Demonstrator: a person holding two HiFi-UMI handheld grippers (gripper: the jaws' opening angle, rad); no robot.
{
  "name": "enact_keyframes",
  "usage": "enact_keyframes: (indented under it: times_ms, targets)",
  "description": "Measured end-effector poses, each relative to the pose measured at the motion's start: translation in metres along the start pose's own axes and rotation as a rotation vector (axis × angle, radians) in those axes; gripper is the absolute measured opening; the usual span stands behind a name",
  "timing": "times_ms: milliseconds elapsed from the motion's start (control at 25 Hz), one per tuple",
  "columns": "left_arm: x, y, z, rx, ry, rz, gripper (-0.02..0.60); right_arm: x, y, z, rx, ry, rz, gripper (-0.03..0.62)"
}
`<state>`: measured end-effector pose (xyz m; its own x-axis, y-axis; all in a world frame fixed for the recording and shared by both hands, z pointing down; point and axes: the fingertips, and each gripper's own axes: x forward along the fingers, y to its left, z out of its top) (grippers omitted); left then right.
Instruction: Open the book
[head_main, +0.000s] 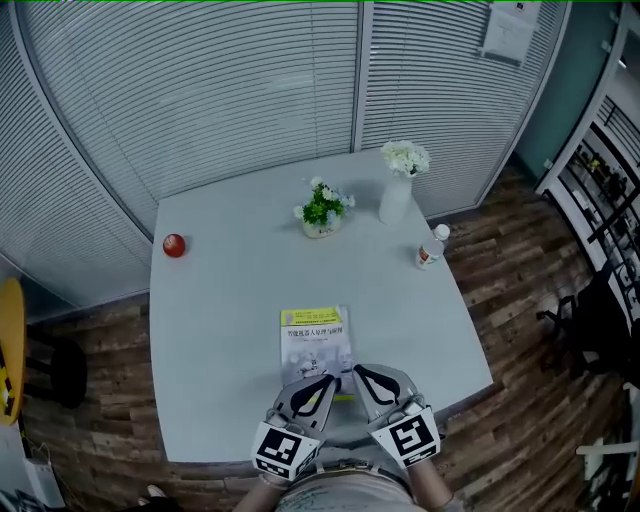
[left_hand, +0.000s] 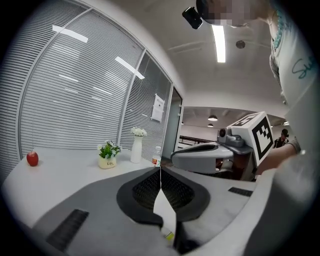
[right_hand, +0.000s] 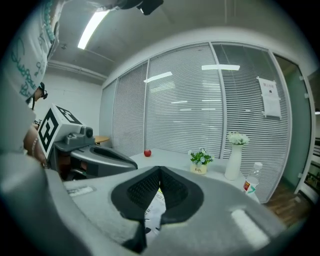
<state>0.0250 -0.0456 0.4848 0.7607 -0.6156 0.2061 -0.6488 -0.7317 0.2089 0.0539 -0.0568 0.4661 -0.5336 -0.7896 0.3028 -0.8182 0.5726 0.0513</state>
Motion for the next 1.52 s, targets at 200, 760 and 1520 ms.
enact_keyframes:
  times_ms: [200,760,1520]
  targets:
    - [0.0,0.002,-0.011,-0.027,0.037,-0.042,0.011,-0.003,0.0,-0.007,0.008,0.02,-0.038,0.003]
    - [0.012,0.005,-0.057,-0.007,0.199,-0.138,0.034,-0.007,-0.001,-0.016,0.046,0.044,-0.117,0.003]
    - [0.012,0.015,-0.129,0.093,0.425,-0.184,0.109,-0.015,-0.003,-0.039,0.095,0.092,-0.139,0.003]
